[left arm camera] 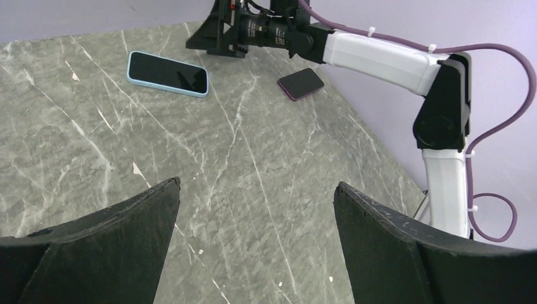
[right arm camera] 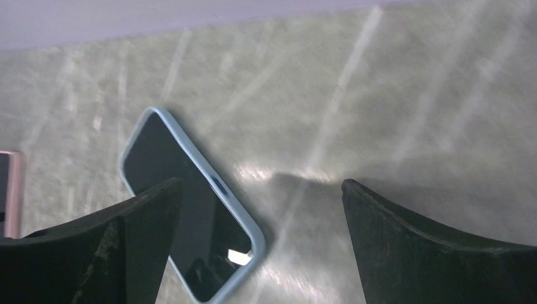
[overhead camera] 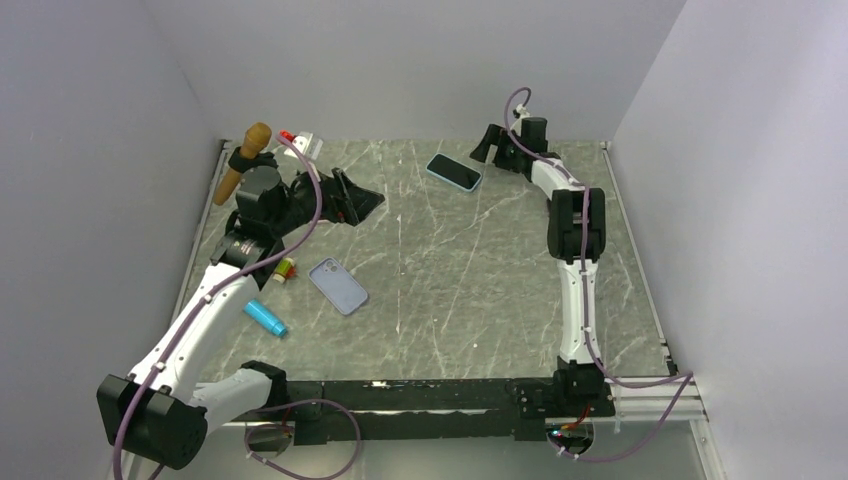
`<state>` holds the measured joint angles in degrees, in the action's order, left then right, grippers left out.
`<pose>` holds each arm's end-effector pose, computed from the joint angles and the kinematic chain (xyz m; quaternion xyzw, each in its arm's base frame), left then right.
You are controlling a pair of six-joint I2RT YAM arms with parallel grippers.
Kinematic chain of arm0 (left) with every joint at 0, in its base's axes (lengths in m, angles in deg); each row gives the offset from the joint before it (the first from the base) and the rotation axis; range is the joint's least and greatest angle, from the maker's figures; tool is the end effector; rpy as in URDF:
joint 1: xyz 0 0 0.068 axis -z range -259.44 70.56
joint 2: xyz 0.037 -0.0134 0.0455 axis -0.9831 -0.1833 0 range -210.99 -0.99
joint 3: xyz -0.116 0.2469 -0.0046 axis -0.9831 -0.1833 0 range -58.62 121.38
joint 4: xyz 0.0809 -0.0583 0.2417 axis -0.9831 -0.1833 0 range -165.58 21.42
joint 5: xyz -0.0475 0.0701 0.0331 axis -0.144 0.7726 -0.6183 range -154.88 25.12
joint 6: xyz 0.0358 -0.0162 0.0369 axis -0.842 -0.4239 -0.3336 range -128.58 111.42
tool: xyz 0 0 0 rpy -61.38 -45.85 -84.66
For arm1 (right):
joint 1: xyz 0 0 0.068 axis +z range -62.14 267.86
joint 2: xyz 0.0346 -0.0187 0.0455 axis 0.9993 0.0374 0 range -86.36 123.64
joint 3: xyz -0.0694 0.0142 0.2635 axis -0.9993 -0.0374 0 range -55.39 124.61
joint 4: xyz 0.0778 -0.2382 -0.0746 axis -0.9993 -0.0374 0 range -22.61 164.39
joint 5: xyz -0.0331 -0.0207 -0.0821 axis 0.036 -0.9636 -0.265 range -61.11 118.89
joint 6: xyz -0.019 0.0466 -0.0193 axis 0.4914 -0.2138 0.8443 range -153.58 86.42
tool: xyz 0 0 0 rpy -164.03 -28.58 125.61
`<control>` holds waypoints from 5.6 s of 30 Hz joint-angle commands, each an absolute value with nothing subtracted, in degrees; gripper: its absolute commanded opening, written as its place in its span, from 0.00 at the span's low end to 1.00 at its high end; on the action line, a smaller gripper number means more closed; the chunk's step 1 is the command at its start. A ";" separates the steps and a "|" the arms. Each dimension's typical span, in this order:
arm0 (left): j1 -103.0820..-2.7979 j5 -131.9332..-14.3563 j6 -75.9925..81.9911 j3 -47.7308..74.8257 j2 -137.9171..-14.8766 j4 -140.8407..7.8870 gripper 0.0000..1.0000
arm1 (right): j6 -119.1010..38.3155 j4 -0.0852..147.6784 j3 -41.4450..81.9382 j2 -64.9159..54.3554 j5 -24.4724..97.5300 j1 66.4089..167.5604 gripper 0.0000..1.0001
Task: Take the phone out of the phone case
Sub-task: Pick up the phone at the center of the board.
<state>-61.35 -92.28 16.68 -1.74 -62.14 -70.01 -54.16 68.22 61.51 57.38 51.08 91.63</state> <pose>0.2292 -0.0919 0.3759 0.1136 0.7288 -0.4040 0.5411 0.5662 0.0508 0.1544 0.0353 0.8666 0.2641 0.4219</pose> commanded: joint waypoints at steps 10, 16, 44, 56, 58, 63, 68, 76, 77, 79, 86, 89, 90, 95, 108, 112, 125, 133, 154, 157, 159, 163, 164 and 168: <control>-61.51 -93.60 16.87 -1.12 -60.53 -67.70 0.94 | -43.80 56.04 71.60 63.09 50.21 99.07 1.00; -61.51 -94.38 17.44 -1.41 -60.96 -66.78 0.94 | -31.12 47.01 72.06 62.20 40.83 103.37 1.00; -61.62 -99.16 20.77 -0.60 -66.61 -66.70 0.93 | -44.00 36.49 47.01 47.38 38.88 108.63 0.29; -60.28 -97.29 20.35 1.18 -71.90 -71.20 0.87 | -55.24 49.90 11.29 26.42 26.94 113.94 0.74; -59.52 -96.92 19.85 1.32 -72.05 -71.55 0.87 | -54.60 48.38 13.41 27.52 25.45 114.03 0.78; -57.21 -95.76 17.86 2.23 -71.92 -73.51 0.87 | -53.98 46.34 17.77 30.92 21.48 114.71 0.92; -55.51 -93.60 16.31 2.64 -72.10 -74.98 0.88 | -54.37 44.22 19.99 34.22 16.74 116.96 0.94; -54.60 -83.05 14.13 8.12 -74.28 -85.04 0.85 | -55.91 52.36 13.95 30.11 15.75 119.83 0.51; -54.57 -81.57 13.97 8.14 -74.10 -85.38 0.86 | -56.29 54.99 11.51 28.14 16.86 119.85 0.39; -54.50 -80.09 13.81 7.22 -73.22 -84.30 0.95 | -57.64 60.14 7.36 23.36 18.59 120.00 0.22; -54.07 -84.07 14.46 3.99 -72.66 -78.84 0.99 | -62.65 77.99 -8.09 4.35 18.35 120.28 0.00; -53.87 -90.56 16.59 4.05 -74.89 -77.19 0.99 | -64.90 90.29 -18.21 -5.36 19.63 120.45 0.00; -53.50 -92.39 17.02 4.17 -75.78 -76.84 0.99 | -65.04 95.09 -21.44 -8.21 21.22 120.60 0.00; -51.62 -99.63 19.87 4.86 -80.92 -76.22 0.88 | -62.92 105.78 -29.76 -17.78 25.60 121.26 0.00; -46.77 -97.76 19.89 4.65 -84.92 -77.21 0.84 | -67.85 113.32 -29.05 -22.23 15.85 132.43 0.00; -46.75 -97.24 20.00 4.88 -85.87 -77.80 0.72 | -66.43 113.56 -27.53 -22.45 11.81 137.22 0.00; -44.63 -99.85 18.93 4.61 -85.92 -75.75 0.28 | -60.55 107.15 -18.27 -16.51 -3.74 148.68 0.00; -44.63 -92.59 10.03 6.20 -79.71 -80.27 0.00 | -58.28 93.32 -19.25 -19.76 -2.02 148.99 1.00; -45.36 -129.06 17.62 9.68 -85.48 -69.73 0.00 | -63.53 84.96 -35.95 -51.67 57.75 127.79 0.68; -45.88 -132.42 24.67 8.58 -88.20 -64.46 0.00 | -66.97 91.40 -36.38 -46.89 67.04 124.58 0.57; -45.95 -133.49 28.39 7.51 -89.07 -60.68 0.00 | -68.84 96.24 -36.93 -44.53 70.00 124.21 0.56; -46.01 -132.88 26.68 8.16 -89.16 -63.61 0.00 | -70.07 100.25 -37.99 -41.95 69.27 124.18 0.56; -46.10 -132.71 26.42 8.23 -89.08 -63.84 0.00 | -70.29 101.19 -38.29 -41.24 69.66 124.19 0.56; -46.62 -133.36 27.93 7.64 -88.88 -61.66 0.00 | -72.95 109.50 -40.97 -39.08 73.22 124.24 0.55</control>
